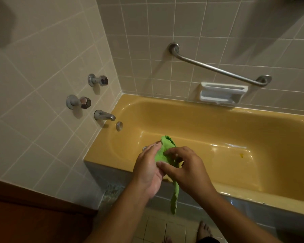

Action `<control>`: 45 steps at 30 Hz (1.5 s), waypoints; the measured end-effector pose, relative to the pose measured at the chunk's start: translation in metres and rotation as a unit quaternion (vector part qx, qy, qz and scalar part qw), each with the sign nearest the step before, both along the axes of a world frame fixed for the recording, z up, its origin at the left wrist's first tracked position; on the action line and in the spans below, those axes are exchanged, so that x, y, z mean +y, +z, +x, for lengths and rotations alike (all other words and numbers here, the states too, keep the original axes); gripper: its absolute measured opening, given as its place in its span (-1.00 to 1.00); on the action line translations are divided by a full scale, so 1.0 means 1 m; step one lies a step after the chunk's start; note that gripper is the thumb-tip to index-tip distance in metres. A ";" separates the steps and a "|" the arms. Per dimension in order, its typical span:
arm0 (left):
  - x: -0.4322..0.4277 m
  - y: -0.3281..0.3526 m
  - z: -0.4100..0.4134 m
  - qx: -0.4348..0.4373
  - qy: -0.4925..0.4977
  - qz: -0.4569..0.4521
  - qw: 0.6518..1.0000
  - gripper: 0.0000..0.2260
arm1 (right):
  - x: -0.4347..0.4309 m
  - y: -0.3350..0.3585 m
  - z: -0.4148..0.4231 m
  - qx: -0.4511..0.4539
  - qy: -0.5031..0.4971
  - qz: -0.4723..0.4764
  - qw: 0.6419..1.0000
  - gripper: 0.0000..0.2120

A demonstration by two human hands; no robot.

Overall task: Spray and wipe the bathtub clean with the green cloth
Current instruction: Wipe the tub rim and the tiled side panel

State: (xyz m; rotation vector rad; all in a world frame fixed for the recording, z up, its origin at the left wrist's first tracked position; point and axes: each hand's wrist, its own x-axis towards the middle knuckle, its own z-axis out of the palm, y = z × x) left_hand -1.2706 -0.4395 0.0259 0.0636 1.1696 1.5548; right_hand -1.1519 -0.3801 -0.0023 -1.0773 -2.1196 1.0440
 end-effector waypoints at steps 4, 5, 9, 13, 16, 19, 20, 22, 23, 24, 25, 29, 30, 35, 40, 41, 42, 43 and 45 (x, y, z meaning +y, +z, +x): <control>-0.006 0.002 0.001 -0.040 -0.003 0.046 0.998 -0.72 | 0.004 0.001 0.002 0.019 -0.020 0.034 0.999 -0.85; -0.006 0.001 0.002 -0.041 0.003 0.046 0.998 -0.72 | 0.005 0.002 0.002 0.021 -0.019 0.046 0.999 -0.89; -0.003 -0.001 0.007 -0.014 0.026 0.023 0.999 -0.76 | 0.007 0.004 0.001 0.018 -0.001 0.100 0.995 -0.92; 0.002 0.003 0.008 -0.022 0.039 0.016 0.999 -0.69 | 0.009 0.009 0.004 0.036 0.012 0.096 0.995 -0.82; 0.004 0.009 0.008 -0.063 0.043 0.029 0.997 -0.65 | 0.009 0.011 0.007 0.035 0.011 0.123 0.992 -0.65; 0.004 0.011 0.006 -0.060 0.028 0.041 0.997 -0.55 | 0.008 0.012 0.007 0.023 -0.003 0.135 0.991 -0.57; 0.004 0.012 0.007 -0.057 0.021 0.046 0.997 -0.53 | 0.009 0.012 0.006 0.023 -0.008 0.135 0.990 -0.61; 0.003 0.012 0.008 -0.050 0.011 0.057 0.997 -0.52 | 0.012 0.011 0.006 0.040 -0.012 0.123 0.991 -0.75; 0.003 0.011 0.007 -0.044 0.007 0.063 0.997 -0.54 | 0.013 0.011 0.006 0.055 -0.008 0.109 0.992 -0.80; 0.002 0.012 0.006 -0.036 0.004 0.070 0.997 -0.57 | 0.013 0.012 0.007 0.071 -0.001 0.088 0.994 -0.84; 0.002 0.012 0.005 -0.024 0.002 0.078 0.997 -0.61 | 0.014 0.013 0.008 0.085 0.008 0.060 0.995 -0.85; 0.003 0.008 0.006 0.036 0.013 0.090 0.995 -0.71 | 0.015 0.025 0.012 0.133 0.037 -0.057 0.989 -0.86; 0.004 0.007 0.008 0.057 0.022 0.084 0.995 -0.72 | 0.016 0.027 0.012 0.139 0.038 -0.077 0.987 -0.88; 0.005 0.006 0.015 0.135 0.056 0.073 0.987 -0.84 | 0.018 0.033 0.010 0.188 0.036 -0.174 0.966 -0.93; 0.008 0.010 0.012 0.149 0.049 0.059 0.986 -0.90 | 0.021 0.037 0.011 0.217 0.045 -0.206 0.953 -0.89; 0.008 0.011 0.011 0.150 0.047 0.058 0.986 -0.90 | 0.022 0.038 0.011 0.226 0.042 -0.218 0.948 -0.87; 0.009 0.012 0.011 0.152 0.046 0.058 0.986 -0.89 | 0.023 0.039 0.011 0.236 0.042 -0.231 0.943 -0.86; 0.009 0.013 0.011 0.157 0.047 0.058 0.985 -0.89 | 0.023 0.040 0.011 0.243 0.044 -0.241 0.938 -0.85; 0.010 0.014 0.013 0.172 0.052 0.062 0.982 -0.89 | 0.025 0.042 0.011 0.254 0.036 -0.257 0.932 -0.86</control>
